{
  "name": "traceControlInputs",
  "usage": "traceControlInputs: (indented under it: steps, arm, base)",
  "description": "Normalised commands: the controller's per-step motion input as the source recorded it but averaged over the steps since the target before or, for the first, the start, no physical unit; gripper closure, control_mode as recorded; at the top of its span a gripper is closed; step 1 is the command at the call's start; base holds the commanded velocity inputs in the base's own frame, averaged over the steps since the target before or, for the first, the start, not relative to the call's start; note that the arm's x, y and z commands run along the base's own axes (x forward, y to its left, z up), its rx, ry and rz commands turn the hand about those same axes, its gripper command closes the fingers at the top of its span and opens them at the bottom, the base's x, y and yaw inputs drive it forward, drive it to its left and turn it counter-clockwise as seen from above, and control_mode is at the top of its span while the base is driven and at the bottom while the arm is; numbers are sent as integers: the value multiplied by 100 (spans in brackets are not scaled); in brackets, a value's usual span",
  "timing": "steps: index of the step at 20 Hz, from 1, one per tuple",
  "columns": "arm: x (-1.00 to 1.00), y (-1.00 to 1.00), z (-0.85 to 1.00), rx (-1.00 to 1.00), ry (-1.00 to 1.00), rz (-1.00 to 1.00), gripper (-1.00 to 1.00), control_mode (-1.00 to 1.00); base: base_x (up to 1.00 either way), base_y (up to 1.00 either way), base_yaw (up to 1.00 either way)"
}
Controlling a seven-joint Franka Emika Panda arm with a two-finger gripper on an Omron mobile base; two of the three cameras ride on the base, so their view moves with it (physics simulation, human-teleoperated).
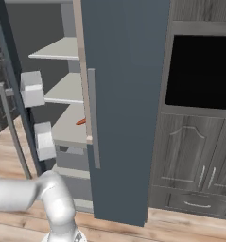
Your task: Pick up the frozen chicken drumstick from the freezer, place it on any shelf in the fridge, and close the fridge and freezer doors when done.
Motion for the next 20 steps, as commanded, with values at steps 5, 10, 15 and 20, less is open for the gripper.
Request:
traceControlInputs:
  steps: [5, 10, 15, 20]
  arm:
    - [75, -87, 0, 14, 0, 0, -100, -100]
    - [79, -67, 0, 11, -5, 0, -100, -100]
    - [64, -64, 0, 8, -17, 0, -100, -100]
    - [54, -70, 0, 9, -22, 6, -100, -100]
  base:
    - [0, 0, 0]
    - [0, 0, 0]
    - [0, 0, 0]
    - [0, 0, 0]
